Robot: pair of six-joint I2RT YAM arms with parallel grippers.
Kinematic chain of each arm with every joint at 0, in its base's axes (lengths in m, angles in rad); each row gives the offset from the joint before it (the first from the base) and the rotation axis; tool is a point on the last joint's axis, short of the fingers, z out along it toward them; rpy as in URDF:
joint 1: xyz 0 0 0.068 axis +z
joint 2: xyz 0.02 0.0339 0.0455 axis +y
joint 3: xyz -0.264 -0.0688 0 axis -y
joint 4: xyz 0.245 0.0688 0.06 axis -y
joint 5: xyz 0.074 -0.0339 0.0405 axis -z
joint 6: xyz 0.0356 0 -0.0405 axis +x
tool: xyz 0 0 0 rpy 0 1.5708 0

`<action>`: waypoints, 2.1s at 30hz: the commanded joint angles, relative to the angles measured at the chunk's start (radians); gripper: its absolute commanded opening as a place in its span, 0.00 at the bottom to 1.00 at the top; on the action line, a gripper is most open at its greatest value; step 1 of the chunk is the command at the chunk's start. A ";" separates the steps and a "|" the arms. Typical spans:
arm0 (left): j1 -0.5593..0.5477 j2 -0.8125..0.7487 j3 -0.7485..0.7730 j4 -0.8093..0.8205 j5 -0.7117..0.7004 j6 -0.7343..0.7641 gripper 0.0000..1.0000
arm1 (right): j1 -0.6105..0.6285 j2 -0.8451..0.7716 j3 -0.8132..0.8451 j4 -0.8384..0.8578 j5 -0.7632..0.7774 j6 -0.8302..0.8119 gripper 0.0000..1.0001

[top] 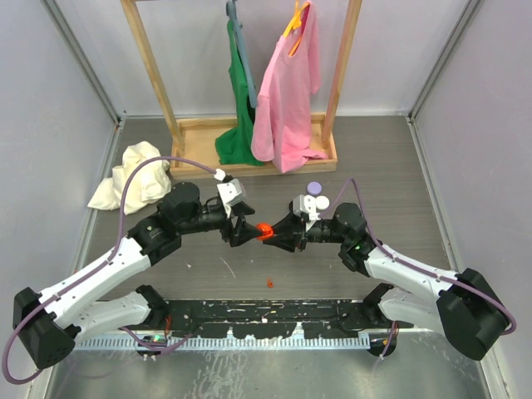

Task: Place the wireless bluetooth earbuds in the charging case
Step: Open the charging case, then pick up the earbud from the center of the board.

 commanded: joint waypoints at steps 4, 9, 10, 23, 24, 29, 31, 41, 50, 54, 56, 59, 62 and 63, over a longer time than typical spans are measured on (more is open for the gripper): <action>0.001 -0.024 0.074 0.002 -0.094 -0.024 0.66 | 0.000 -0.016 -0.010 0.039 -0.028 -0.026 0.01; 0.002 -0.010 0.084 0.000 -0.087 -0.040 0.68 | 0.001 -0.018 -0.015 0.039 -0.005 -0.030 0.01; 0.001 -0.009 0.084 -0.002 -0.083 -0.040 0.68 | -0.001 -0.019 -0.017 0.039 0.007 -0.030 0.01; -0.025 -0.031 0.036 -0.116 -0.199 -0.270 0.72 | -0.008 -0.094 -0.097 0.032 0.503 -0.053 0.01; -0.039 -0.029 0.022 -0.116 -0.214 -0.284 0.72 | -0.008 -0.101 -0.107 0.034 0.549 -0.053 0.01; -0.176 0.022 -0.024 -0.127 -0.393 -0.354 0.70 | -0.008 -0.141 -0.168 0.080 0.728 -0.049 0.01; -0.247 0.061 -0.027 -0.129 -0.465 -0.385 0.70 | -0.008 -0.157 -0.190 0.098 0.789 -0.050 0.01; -0.533 0.285 0.006 -0.158 -0.785 -0.520 0.68 | -0.008 -0.188 -0.242 0.155 0.948 -0.045 0.01; -0.670 0.540 0.079 -0.223 -0.916 -0.655 0.66 | -0.008 -0.194 -0.263 0.180 1.004 -0.038 0.01; -0.677 0.606 0.100 -0.245 -0.949 -0.676 0.62 | -0.009 -0.191 -0.263 0.181 1.005 -0.035 0.01; -0.676 0.625 0.100 -0.245 -0.958 -0.680 0.59 | -0.008 -0.193 -0.264 0.183 1.006 -0.036 0.01; -0.677 0.642 0.102 -0.247 -0.961 -0.684 0.54 | -0.008 -0.191 -0.263 0.181 1.008 -0.035 0.01; -0.676 0.652 0.100 -0.274 -0.984 -0.689 0.45 | -0.008 -0.194 -0.262 0.182 1.005 -0.031 0.01; -0.675 0.653 0.099 -0.287 -0.998 -0.689 0.44 | -0.008 -0.193 -0.262 0.181 1.005 -0.031 0.01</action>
